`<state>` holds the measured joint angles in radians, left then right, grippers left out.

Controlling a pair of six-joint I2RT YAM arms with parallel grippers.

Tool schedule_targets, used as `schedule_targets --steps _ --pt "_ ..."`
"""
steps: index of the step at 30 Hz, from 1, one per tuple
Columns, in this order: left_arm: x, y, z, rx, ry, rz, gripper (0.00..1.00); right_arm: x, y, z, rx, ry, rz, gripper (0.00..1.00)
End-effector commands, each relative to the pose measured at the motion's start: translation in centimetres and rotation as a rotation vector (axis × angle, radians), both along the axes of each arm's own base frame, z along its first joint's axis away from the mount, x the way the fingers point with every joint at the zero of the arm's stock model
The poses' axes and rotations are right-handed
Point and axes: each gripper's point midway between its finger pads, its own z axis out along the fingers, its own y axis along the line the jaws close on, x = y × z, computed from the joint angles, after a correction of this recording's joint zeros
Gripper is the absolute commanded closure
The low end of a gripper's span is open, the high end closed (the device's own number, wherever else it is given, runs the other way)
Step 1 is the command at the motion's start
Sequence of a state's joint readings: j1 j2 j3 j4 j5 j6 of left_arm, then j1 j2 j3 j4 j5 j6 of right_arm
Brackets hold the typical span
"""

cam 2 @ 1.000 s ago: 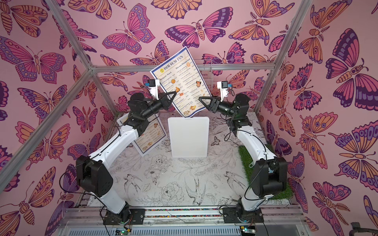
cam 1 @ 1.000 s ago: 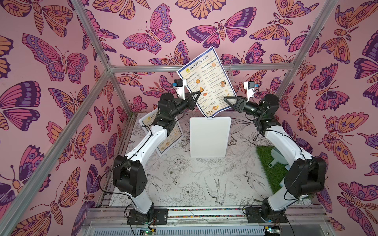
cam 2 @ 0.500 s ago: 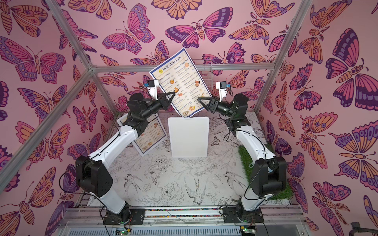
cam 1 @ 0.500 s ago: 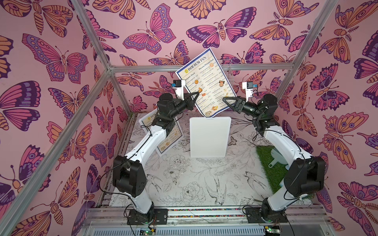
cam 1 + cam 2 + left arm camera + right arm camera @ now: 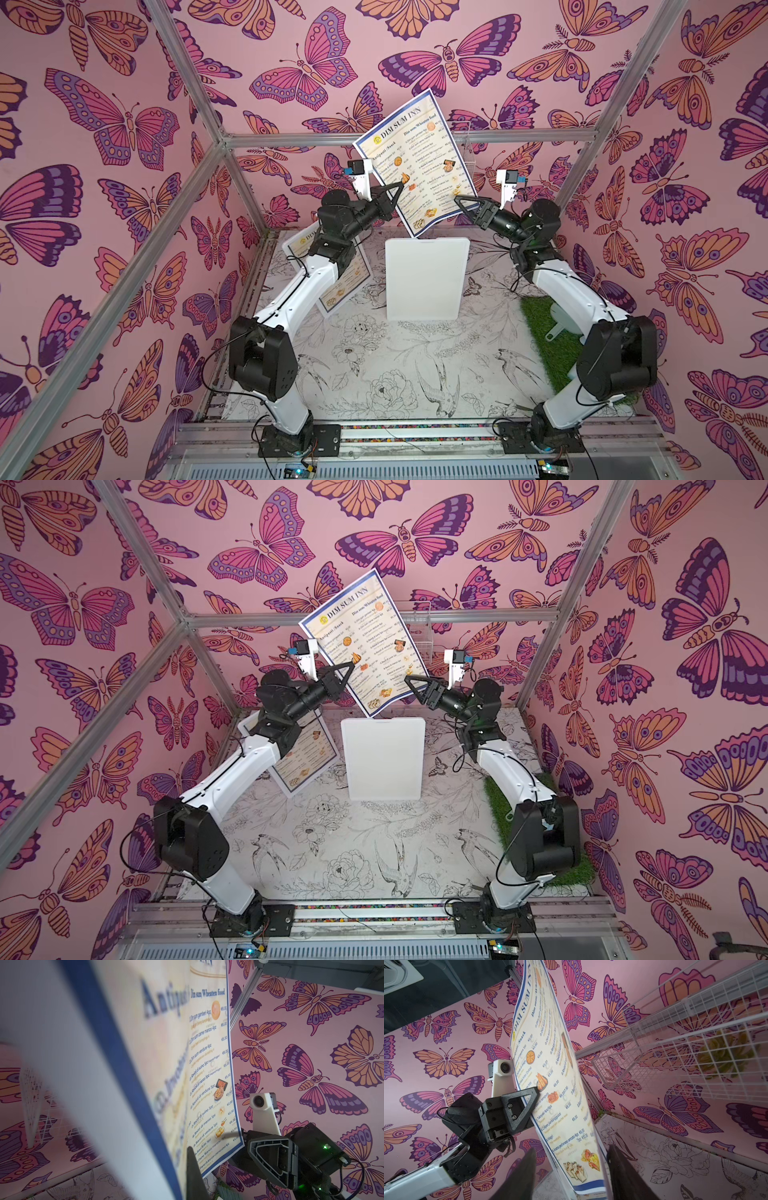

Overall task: Insert the menus into the narrow rack
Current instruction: Insert the menu into the narrow rack.

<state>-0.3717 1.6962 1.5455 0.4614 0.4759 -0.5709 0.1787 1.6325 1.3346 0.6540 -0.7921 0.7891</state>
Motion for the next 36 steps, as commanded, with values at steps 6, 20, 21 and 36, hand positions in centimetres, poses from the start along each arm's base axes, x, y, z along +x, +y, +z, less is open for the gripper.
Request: schedule_targets --steps 6,20,21,36 --pt "-0.5 -0.8 1.4 -0.061 -0.023 -0.021 0.98 -0.8 -0.3 2.7 0.108 -0.052 0.006 0.44" --pt "-1.0 -2.0 1.7 -0.090 -0.034 -0.058 0.98 0.3 -0.7 -0.3 0.064 0.032 -0.073 0.45" --pt "-1.1 -2.1 1.8 -0.090 -0.035 -0.063 0.98 0.4 -0.7 -0.5 0.061 0.035 -0.075 0.45" --pt "-0.9 -2.2 1.4 -0.075 -0.040 -0.062 0.98 0.2 -0.9 -0.3 0.057 0.017 -0.085 0.60"
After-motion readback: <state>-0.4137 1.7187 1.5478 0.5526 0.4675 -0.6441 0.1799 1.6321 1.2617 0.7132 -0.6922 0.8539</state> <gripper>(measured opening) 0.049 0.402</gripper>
